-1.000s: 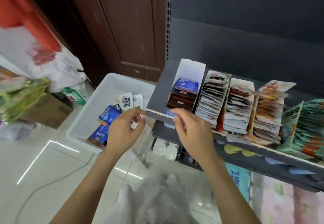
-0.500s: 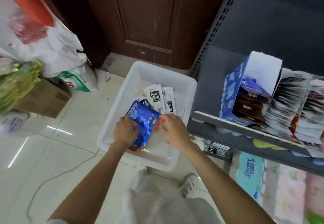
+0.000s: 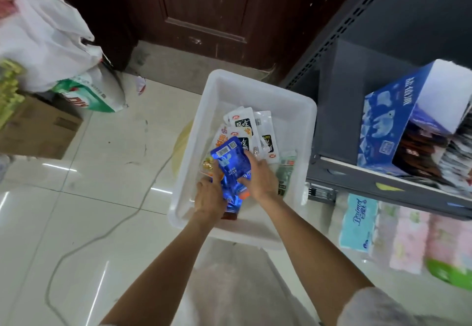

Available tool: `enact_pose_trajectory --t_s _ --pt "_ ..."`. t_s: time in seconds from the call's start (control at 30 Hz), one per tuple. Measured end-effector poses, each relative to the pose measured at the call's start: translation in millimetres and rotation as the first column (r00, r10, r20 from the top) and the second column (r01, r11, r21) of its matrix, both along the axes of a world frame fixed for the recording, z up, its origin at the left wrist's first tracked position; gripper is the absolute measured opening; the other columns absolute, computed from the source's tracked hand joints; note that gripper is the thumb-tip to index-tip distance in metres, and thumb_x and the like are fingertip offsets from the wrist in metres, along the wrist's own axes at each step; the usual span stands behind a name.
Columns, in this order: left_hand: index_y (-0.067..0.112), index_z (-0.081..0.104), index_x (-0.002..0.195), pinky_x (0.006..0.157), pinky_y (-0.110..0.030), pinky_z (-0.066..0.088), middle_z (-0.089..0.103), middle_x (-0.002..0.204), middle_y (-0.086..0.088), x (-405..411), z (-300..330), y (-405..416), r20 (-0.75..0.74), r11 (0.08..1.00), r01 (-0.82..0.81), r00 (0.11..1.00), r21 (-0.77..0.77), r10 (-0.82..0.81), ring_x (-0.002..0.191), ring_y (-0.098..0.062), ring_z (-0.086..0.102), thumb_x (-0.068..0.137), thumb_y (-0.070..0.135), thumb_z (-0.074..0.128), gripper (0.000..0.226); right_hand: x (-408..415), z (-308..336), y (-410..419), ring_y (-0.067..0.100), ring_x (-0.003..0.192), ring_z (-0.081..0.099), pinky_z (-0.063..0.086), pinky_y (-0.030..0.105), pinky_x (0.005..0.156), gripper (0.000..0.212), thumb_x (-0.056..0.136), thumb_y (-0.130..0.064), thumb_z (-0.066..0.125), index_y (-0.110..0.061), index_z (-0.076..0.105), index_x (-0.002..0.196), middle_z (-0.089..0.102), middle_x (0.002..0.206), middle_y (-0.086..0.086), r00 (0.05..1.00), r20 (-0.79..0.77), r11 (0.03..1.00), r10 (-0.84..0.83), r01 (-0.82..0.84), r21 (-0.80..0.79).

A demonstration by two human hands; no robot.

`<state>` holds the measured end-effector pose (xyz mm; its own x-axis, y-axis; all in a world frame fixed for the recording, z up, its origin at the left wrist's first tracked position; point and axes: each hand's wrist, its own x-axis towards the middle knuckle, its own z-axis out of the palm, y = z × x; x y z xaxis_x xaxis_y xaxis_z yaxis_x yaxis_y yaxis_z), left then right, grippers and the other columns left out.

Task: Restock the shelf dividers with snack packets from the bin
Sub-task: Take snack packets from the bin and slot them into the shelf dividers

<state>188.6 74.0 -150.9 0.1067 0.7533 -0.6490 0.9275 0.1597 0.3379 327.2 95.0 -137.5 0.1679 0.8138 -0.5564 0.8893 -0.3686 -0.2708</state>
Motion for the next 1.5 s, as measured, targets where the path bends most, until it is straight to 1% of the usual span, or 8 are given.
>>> enact_pose_trajectory --t_s 0.2,0.33,0.5,0.63,0.77,1.13,1.33,1.5 --pt "0.027 0.000 0.152 0.078 -0.041 0.046 0.063 0.106 -0.014 -7 22 12 0.110 0.995 0.002 0.994 0.104 -0.013 0.096 -0.033 0.060 0.086 0.012 0.057 0.088 17 18 -9 0.021 0.088 0.065 0.053 0.033 0.069 0.052 0.092 -0.006 0.053 -0.034 0.039 0.134 0.066 0.111 0.002 0.944 -0.114 0.938 -0.311 0.324 0.122" --pt "0.023 0.056 0.120 0.077 -0.030 0.047 0.066 0.110 -0.006 -18 53 21 0.343 0.995 -0.099 0.934 -0.032 0.103 0.098 -0.027 0.063 0.092 0.021 0.057 0.028 30 46 -15 0.016 0.091 0.063 0.056 0.034 0.072 0.020 0.095 -0.007 0.048 -0.021 0.061 0.102 0.064 0.110 -0.002 0.891 -0.318 0.921 -0.323 0.374 0.113" --pt "-0.006 0.063 0.106 0.070 -0.021 0.056 0.069 0.097 -0.020 -30 83 29 0.598 0.779 -0.343 0.503 -0.525 0.624 0.077 -0.017 0.070 0.097 0.008 0.042 0.027 46 79 -23 0.013 0.089 0.066 0.055 0.026 0.070 0.030 0.093 -0.002 0.047 -0.021 0.070 0.101 0.067 0.107 -0.001 0.699 -0.558 0.824 -0.448 0.565 0.045" --pt "-0.001 0.070 0.101 0.075 -0.014 0.051 0.073 0.087 0.007 -35 96 33 0.627 0.923 -0.263 0.678 -0.282 0.385 0.083 -0.007 0.067 0.085 0.002 0.065 0.017 54 104 -27 -0.004 0.075 0.062 0.047 0.009 0.070 0.033 0.077 0.006 0.068 -0.016 0.073 0.101 0.071 0.092 -0.002 0.791 -0.524 0.861 -0.317 0.471 0.190" --pt "0.009 0.047 0.060 0.048 -0.015 0.031 0.045 0.050 0.003 -25 114 40 0.550 0.921 -0.389 0.773 0.016 0.317 0.049 -0.012 0.039 0.086 0.030 0.068 0.040 62 130 -31 0.000 0.055 0.051 0.037 0.015 0.057 0.017 0.081 -0.021 0.073 -0.023 0.061 0.068 0.055 0.060 -0.014 0.841 -0.407 0.660 -0.355 0.534 0.528" --pt "0.016 0.067 0.097 0.075 -0.036 0.053 0.072 0.091 -0.004 -10 131 56 0.727 0.855 -0.499 0.535 -0.140 0.432 0.082 -0.021 0.069 0.095 0.028 0.056 0.016 63 174 -55 0.006 0.065 0.066 0.053 0.026 0.056 0.015 0.097 -0.010 0.050 -0.016 0.062 0.102 0.072 0.074 -0.009 0.213 -0.909 0.337 -0.359 0.938 0.086" --pt "0.022 0.062 0.098 0.058 -0.024 0.054 0.072 0.074 0.009 9 153 76 0.832 0.905 -0.419 0.471 -0.082 0.293 0.069 -0.008 0.068 0.096 0.013 0.054 0.012 89 195 -91 0.020 0.072 0.060 0.050 0.041 0.066 0.022 0.084 -0.021 0.063 -0.027 0.063 0.105 0.065 0.076 0.015 0.460 -0.760 0.297 -0.460 0.886 0.356" --pt "0.020 0.063 0.088 0.071 -0.037 0.050 0.063 0.065 -0.006 72 196 99 0.843 0.957 -0.227 0.537 0.182 -0.033 0.068 -0.012 0.059 0.088 0.040 0.061 0.019 122 220 -131 0.035 0.081 0.063 0.048 0.041 0.070 0.024 0.092 -0.023 0.058 -0.011 0.059 0.113 0.069 0.088 0.011 0.619 -0.230 0.400 -0.751 0.704 0.586"
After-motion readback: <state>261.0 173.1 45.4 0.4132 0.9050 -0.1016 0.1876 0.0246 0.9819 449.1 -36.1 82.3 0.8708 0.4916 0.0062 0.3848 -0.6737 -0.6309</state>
